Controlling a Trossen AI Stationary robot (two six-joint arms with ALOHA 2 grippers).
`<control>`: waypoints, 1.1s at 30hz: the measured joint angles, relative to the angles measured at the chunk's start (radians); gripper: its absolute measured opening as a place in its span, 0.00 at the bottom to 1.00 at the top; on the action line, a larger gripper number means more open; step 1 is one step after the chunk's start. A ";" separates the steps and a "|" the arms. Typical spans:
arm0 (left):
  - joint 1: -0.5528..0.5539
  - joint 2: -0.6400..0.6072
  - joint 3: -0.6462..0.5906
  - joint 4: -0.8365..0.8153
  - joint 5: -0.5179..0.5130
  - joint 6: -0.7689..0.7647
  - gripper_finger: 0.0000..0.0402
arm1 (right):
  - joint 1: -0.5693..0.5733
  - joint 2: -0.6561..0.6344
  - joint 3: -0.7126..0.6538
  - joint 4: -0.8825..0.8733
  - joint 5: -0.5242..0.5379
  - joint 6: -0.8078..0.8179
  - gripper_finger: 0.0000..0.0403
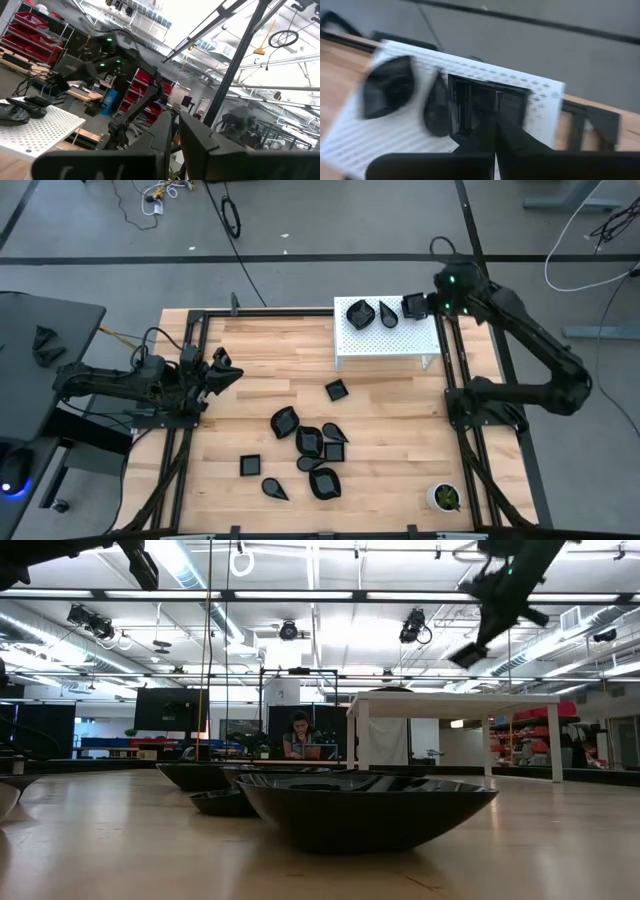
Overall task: Pick & Place Mini shaped plates
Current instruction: Stack the square plate on top of the square plates on the shelf
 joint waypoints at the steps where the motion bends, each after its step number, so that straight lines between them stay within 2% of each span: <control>1: 0.000 0.000 0.000 0.000 0.000 0.000 0.10 | -0.026 0.020 0.000 0.000 -0.006 -0.012 0.00; 11: 0.000 0.000 0.000 0.000 0.000 0.000 0.10 | -0.138 0.164 0.000 0.025 -0.090 -0.063 0.00; 24: 0.000 0.000 0.000 0.000 0.000 0.000 0.10 | -0.167 0.193 0.000 0.035 -0.144 -0.060 0.07; 33: 0.000 0.000 0.000 0.000 0.000 0.000 0.10 | -0.165 0.187 -0.001 0.081 -0.108 -0.106 0.28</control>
